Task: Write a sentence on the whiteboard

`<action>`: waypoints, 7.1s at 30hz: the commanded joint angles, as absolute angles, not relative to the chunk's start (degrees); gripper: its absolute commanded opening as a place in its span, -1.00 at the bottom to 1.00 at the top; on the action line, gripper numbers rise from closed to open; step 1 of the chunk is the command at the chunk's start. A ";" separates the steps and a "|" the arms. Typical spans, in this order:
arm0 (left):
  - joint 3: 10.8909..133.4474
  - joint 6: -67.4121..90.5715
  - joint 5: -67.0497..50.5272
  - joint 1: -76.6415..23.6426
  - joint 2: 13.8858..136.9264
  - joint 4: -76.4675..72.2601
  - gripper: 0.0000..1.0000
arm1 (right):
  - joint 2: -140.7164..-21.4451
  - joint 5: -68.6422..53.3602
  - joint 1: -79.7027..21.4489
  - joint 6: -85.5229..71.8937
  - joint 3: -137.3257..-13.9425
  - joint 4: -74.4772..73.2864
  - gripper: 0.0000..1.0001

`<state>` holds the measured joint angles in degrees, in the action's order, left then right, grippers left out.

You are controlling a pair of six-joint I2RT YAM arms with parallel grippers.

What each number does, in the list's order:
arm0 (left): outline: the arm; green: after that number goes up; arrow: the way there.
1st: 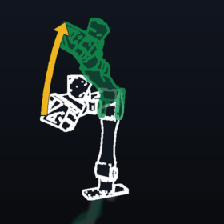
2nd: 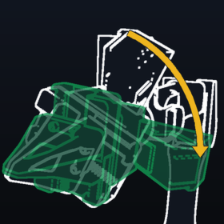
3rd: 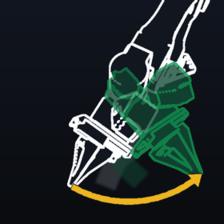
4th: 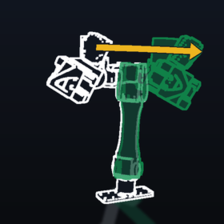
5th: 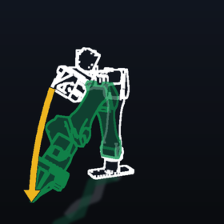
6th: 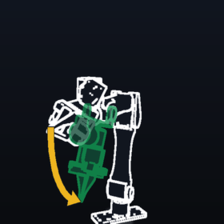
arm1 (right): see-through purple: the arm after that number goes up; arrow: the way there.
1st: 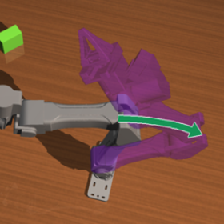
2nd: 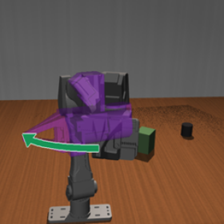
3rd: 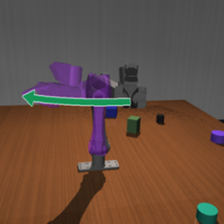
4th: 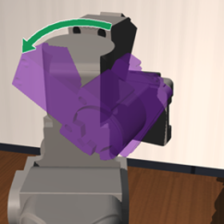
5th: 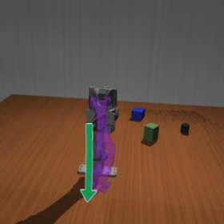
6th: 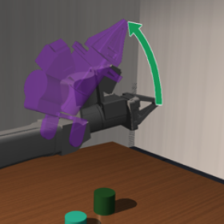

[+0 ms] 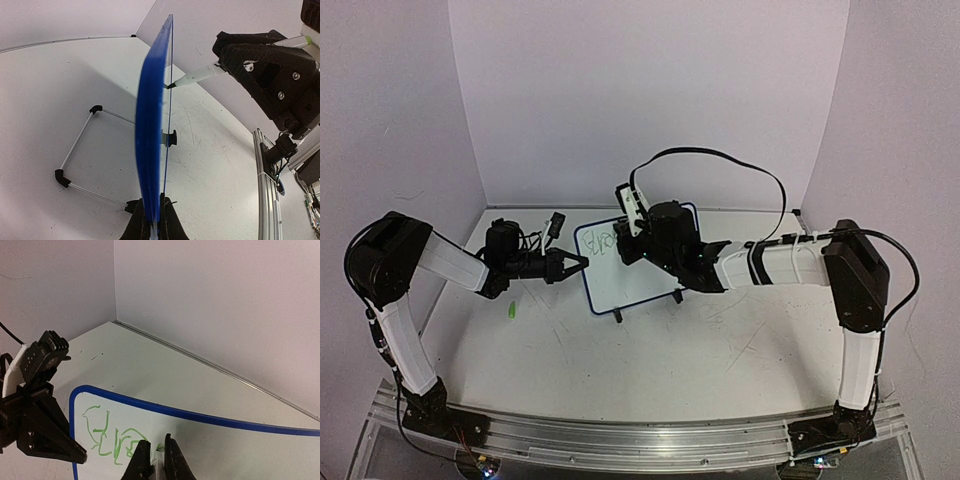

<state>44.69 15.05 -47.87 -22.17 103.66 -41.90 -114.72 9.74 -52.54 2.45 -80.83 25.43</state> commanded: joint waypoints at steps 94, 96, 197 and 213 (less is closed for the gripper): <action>46.11 10.46 -44.80 -22.12 102.74 -38.16 -1.00 | -107.53 11.24 -50.79 -2.38 -75.44 26.19 -1.00; 46.14 10.43 -45.06 -22.14 102.60 -37.98 -1.00 | -107.69 11.51 -50.51 -1.62 -75.40 26.20 -1.00; 47.36 7.47 -43.86 -22.15 102.39 -33.71 -1.00 | -111.65 15.47 -49.69 2.87 -78.27 26.74 -1.00; 47.41 7.30 -43.78 -22.19 102.68 -33.62 -1.00 | -113.20 14.70 -48.95 4.29 -81.61 26.83 -1.00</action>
